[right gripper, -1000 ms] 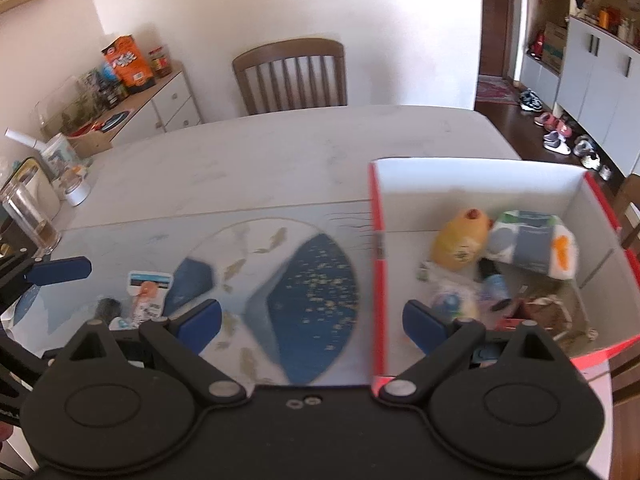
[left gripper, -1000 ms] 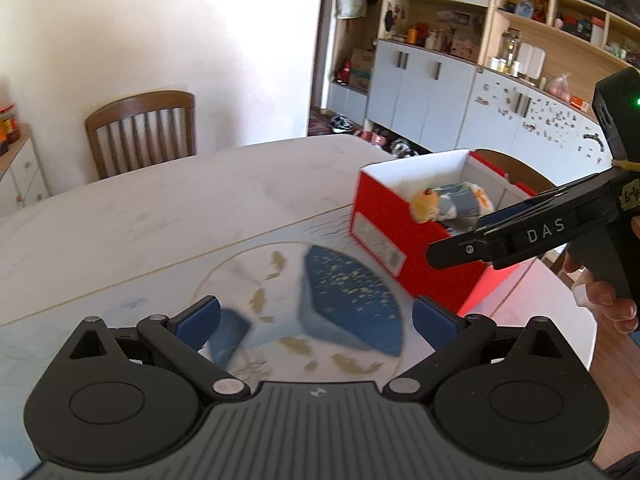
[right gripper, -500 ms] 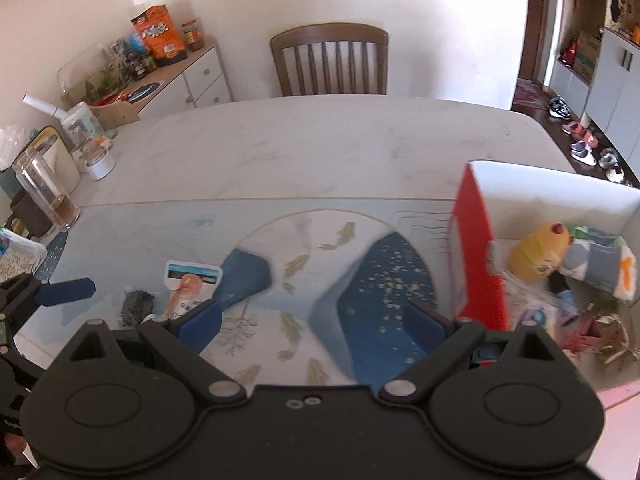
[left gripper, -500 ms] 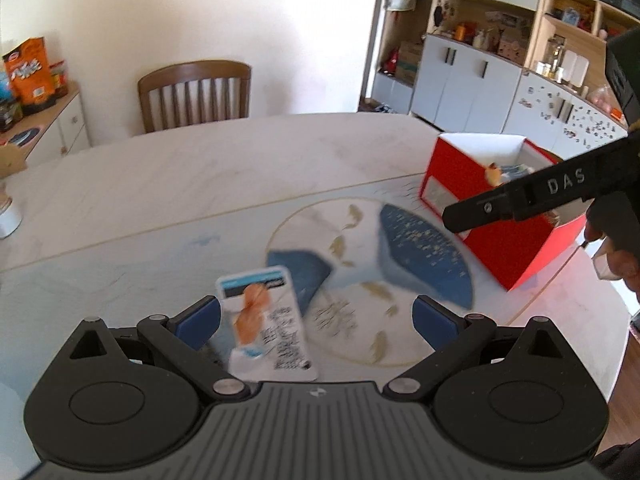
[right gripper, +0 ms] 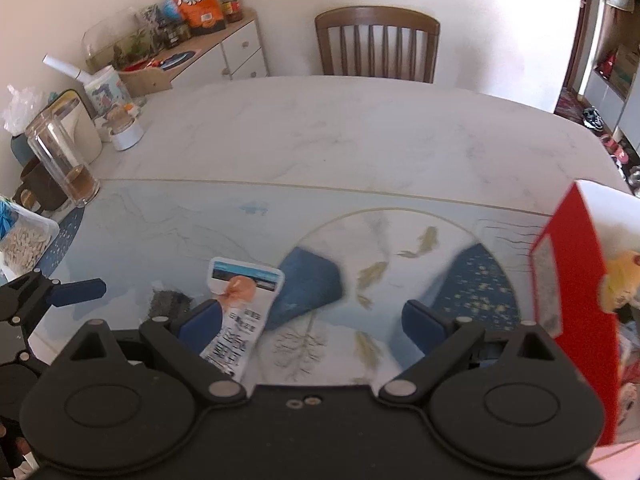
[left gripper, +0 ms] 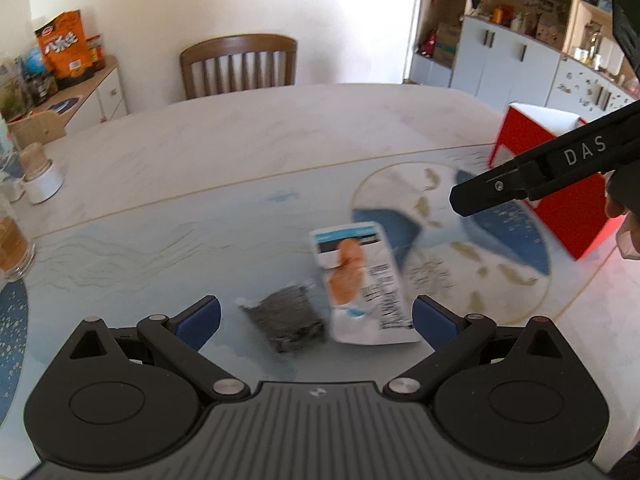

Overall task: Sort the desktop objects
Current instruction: 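Reach the left tool toward the black mesh bag while the right tool grasps the shrimp snack packet, then grasp the black mesh bag with the left tool while the right tool lifts the snack packet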

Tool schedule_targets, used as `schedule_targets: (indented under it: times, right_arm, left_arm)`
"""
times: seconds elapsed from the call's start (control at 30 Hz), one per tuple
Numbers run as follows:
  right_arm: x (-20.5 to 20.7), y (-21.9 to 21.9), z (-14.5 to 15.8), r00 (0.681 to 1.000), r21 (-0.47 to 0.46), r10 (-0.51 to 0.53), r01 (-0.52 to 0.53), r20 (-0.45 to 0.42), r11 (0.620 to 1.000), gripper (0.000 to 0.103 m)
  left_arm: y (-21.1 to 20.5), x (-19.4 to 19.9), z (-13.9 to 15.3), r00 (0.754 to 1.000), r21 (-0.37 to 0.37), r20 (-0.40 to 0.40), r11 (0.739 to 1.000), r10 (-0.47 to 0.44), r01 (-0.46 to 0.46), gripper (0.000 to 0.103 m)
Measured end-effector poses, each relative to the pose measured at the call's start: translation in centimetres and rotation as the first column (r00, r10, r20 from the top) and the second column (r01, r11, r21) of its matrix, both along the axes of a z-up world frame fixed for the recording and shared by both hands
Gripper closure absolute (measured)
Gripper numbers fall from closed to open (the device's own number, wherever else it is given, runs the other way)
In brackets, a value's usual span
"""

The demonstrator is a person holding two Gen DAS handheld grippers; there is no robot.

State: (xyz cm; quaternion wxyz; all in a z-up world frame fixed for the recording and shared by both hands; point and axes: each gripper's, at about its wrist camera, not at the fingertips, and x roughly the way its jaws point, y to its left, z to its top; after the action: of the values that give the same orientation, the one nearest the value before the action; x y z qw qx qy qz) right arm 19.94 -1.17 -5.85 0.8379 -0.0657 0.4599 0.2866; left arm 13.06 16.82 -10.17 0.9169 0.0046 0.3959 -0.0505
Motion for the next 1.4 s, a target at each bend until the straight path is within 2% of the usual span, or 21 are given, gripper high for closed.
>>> schedule_targets:
  times: [0.47,0.83,1.1,1.23,1.33,1.4]
  right_arm:
    - [0.9,7.7,-2.5,0.999,-0.053,0.043,-0.044,-0.005,0.998,0.008]
    - [2.3,10.0,-5.2,0.999,-0.137,-0.005,0.0,-0.035,0.991,0.008]
    - [2.6,10.0,-6.6,0.997,-0.169,-0.037,0.024,-0.075,0.985,0.011]
    - [2.5,9.9,-7.1,0.994,-0.177,-0.045,0.027,-0.099,0.984,0.018]
    - [2.2,9.9,-7.2,0.996,-0.187,-0.045,0.029,-0.082,0.982,0.019]
    - [2.0,9.9,-7.1,0.997,-0.187,-0.044,0.03,-0.07,0.982,0.025]
  left_arm:
    - [1.7,2.0,-1.3,0.995,-0.029,-0.054,0.996,0.084,-0.086,0.001]
    - [3.3,2.8,-2.7,0.981,-0.097,-0.107,0.98,0.164,-0.174,0.002]
    - [3.0,3.3,-3.4,0.98,-0.103,-0.12,0.98,0.159,-0.172,0.011]
    - [3.0,3.4,-3.6,0.98,-0.103,-0.12,0.98,0.158,-0.17,0.013]
    - [3.0,3.5,-3.8,0.98,-0.111,-0.122,0.979,0.156,-0.17,0.021]
    - [3.1,3.7,-3.9,0.98,-0.112,-0.123,0.979,0.154,-0.168,0.025]
